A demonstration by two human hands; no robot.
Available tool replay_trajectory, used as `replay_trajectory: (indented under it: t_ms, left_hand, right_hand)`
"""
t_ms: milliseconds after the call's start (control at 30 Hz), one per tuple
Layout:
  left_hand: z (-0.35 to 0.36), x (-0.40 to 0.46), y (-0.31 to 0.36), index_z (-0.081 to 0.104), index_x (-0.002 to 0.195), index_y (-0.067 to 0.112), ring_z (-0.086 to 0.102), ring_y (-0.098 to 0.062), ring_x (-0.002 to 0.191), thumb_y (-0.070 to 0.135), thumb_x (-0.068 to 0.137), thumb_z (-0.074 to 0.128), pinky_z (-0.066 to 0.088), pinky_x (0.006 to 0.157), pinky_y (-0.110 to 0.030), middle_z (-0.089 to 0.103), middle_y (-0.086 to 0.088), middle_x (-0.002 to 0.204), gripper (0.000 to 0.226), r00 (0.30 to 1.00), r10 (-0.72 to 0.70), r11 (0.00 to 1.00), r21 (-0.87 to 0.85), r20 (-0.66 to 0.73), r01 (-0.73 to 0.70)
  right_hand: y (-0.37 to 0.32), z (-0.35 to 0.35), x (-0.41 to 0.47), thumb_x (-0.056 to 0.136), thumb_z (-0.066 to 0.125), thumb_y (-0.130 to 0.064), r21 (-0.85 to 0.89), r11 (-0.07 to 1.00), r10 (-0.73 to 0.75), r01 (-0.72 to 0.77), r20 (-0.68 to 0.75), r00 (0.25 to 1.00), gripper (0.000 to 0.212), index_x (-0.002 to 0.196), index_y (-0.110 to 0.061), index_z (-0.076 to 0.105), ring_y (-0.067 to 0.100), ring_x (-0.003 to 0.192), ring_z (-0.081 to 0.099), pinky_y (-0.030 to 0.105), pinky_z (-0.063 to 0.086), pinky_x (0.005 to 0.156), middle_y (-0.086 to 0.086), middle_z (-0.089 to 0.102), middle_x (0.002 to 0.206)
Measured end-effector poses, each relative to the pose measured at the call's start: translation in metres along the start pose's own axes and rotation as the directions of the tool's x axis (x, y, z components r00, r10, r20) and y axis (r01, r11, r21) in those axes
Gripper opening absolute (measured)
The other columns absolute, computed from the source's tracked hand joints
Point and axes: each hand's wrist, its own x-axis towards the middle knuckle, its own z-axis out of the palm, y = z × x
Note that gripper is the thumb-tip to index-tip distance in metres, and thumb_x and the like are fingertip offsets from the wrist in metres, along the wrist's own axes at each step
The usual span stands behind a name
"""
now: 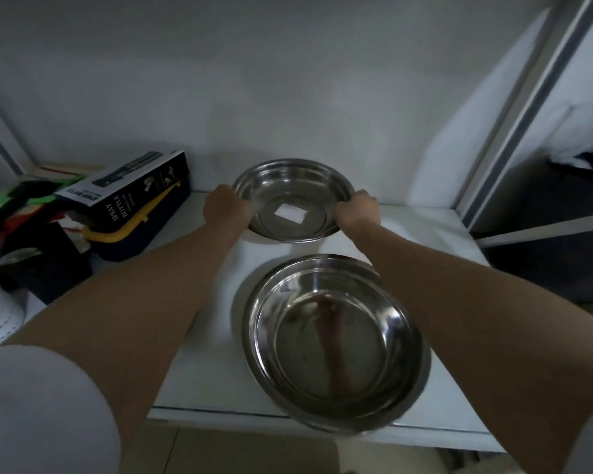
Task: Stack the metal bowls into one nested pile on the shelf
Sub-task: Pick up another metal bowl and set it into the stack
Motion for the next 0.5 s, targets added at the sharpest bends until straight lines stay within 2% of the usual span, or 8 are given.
replay_trajectory:
  t_ms: [100, 200, 400, 500]
  left_hand:
    - [-0.015, -0.021, 0.011, 0.052, 0.129, -0.004, 0.056, -0.037, 0.123, 0.017, 0.091, 0.055, 0.046, 0.098, -0.038, 0.058, -0.023, 0.133, 0.044, 1.0, 0.017, 0.999, -0.028, 0.01, -0.016]
    - [-0.028, -0.048, 0.015, 0.054, 0.128, -0.002, 0.058, -0.037, 0.119, 0.016, 0.091, 0.052, 0.047, 0.095, -0.037, 0.06, -0.021, 0.13, 0.041, 0.999, 0.015, 0.999, -0.042, 0.047, -0.013]
    - [-0.038, -0.104, 0.013, 0.062, 0.116, -0.003, 0.064, -0.034, 0.108, 0.017, 0.091, 0.051, 0.052, 0.088, -0.035, 0.066, -0.018, 0.119, 0.035, 0.995, 0.01, 0.997, -0.074, 0.103, -0.003]
    - [-0.038, -0.13, 0.002, 0.062, 0.115, 0.0, 0.065, -0.032, 0.106, 0.018, 0.09, 0.05, 0.051, 0.085, -0.034, 0.066, -0.016, 0.114, 0.033, 0.99, -0.007, 0.997, -0.07, 0.143, 0.017]
  right_hand:
    - [-0.004, -0.026, -0.016, 0.092, 0.044, -0.016, 0.005, 1.0, 0.025, -0.025, -0.054, 0.998, 0.046, 0.134, 0.003, 0.046, 0.038, 0.118, 0.054, 0.039, 0.044, 0.099, 0.022, 0.047, 0.136]
    - [0.002, -0.048, -0.038, 0.092, 0.043, -0.016, -0.005, 0.999, 0.049, -0.05, -0.091, 0.995, 0.043, 0.131, 0.001, 0.05, 0.036, 0.117, 0.056, 0.039, 0.047, 0.098, 0.021, 0.051, 0.134]
    - [0.023, -0.077, -0.086, 0.093, 0.044, -0.01, -0.102, 0.994, 0.021, -0.032, -0.106, 0.994, 0.035, 0.122, 0.003, 0.057, 0.034, 0.119, 0.058, 0.039, 0.048, 0.1, 0.021, 0.06, 0.128]
    - [0.039, -0.081, -0.109, 0.095, 0.044, -0.011, -0.154, 0.988, 0.003, -0.014, -0.068, 0.998, 0.039, 0.128, 0.005, 0.055, 0.035, 0.125, 0.055, 0.039, 0.044, 0.105, 0.022, 0.057, 0.133]
